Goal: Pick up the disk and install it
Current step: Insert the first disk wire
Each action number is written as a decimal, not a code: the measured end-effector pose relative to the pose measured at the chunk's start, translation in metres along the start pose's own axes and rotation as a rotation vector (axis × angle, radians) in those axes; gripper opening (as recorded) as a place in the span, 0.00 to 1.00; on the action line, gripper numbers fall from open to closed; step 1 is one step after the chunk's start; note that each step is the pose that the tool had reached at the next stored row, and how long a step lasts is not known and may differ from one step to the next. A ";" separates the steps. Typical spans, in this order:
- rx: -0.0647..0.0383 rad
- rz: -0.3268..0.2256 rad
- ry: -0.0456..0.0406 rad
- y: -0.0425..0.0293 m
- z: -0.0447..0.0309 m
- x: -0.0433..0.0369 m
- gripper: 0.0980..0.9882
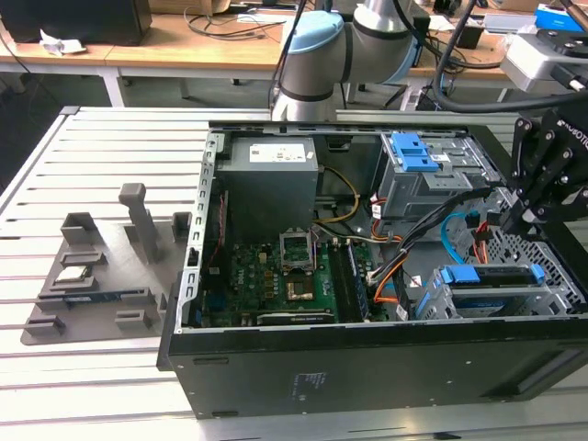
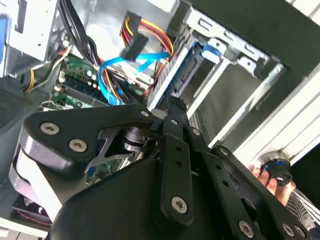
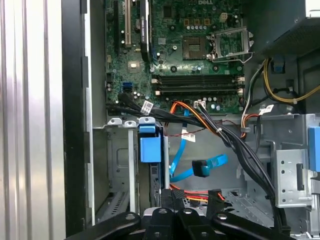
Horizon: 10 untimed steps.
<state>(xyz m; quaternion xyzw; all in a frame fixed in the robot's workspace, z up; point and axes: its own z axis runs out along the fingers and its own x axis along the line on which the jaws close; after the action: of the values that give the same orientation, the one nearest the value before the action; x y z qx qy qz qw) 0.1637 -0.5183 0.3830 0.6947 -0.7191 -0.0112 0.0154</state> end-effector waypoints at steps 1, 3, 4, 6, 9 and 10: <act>0.000 0.000 0.0002 -0.0021 0.0018 -0.0030 0.01; 0.000 0.000 0.0011 -0.0058 0.0048 -0.0136 0.01; 0.000 0.000 0.0015 -0.0071 0.0056 -0.0181 0.01; 0.000 0.000 0.0013 -0.0103 0.0075 -0.0266 0.01; 0.000 0.000 0.0027 -0.0158 0.0113 -0.0359 0.01; 0.000 0.000 0.0047 -0.0163 0.0118 -0.0369 0.01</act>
<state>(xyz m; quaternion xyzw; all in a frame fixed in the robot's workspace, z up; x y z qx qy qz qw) 0.1808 -0.4821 0.3704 0.6947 -0.7190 -0.0096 0.0171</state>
